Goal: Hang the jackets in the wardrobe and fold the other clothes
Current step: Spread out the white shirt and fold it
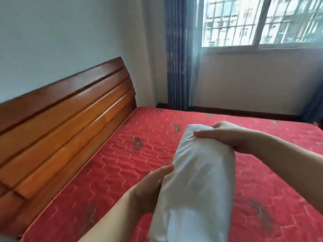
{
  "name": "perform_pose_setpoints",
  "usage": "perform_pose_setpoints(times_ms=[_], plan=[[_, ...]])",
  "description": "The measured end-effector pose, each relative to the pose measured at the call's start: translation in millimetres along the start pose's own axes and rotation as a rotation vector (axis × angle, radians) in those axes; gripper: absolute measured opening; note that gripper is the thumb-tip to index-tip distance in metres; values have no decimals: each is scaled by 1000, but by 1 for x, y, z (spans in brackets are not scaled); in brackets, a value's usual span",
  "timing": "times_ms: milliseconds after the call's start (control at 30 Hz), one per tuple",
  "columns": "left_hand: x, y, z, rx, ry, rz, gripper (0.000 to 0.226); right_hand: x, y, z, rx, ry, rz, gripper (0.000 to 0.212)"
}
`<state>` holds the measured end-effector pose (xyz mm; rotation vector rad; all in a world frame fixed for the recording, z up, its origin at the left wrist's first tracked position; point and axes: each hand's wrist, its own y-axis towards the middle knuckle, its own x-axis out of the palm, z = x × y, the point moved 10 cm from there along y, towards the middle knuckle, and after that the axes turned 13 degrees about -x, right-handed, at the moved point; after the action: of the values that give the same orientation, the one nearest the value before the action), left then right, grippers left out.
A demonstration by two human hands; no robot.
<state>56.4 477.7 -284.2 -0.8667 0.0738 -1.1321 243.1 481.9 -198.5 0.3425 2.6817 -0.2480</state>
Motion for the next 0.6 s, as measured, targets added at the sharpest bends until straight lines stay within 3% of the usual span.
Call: perform_pose_setpoints(times_ms=[167, 233, 333, 400, 500, 600], plan=[[14, -122, 4, 130, -135, 293, 35, 58, -23, -130, -226, -76, -171, 50], [11, -170, -16, 202, -164, 417, 37, 93, -45, -160, -283, 25, -227, 57], [7, -239, -63, 308, -260, 576, 50, 165, -98, -171, -186, 436, -409, 59], [4, -289, -103, 371, -360, 689, 35, 230, -145, -172, -103, 611, -639, 57], [2, -374, -164, 481, -550, 883, 33, 329, -226, -183, 10, 687, -898, 62], [4, -469, -228, 591, -733, 1119, 29, 410, -298, -222, -100, 616, -1027, 54]])
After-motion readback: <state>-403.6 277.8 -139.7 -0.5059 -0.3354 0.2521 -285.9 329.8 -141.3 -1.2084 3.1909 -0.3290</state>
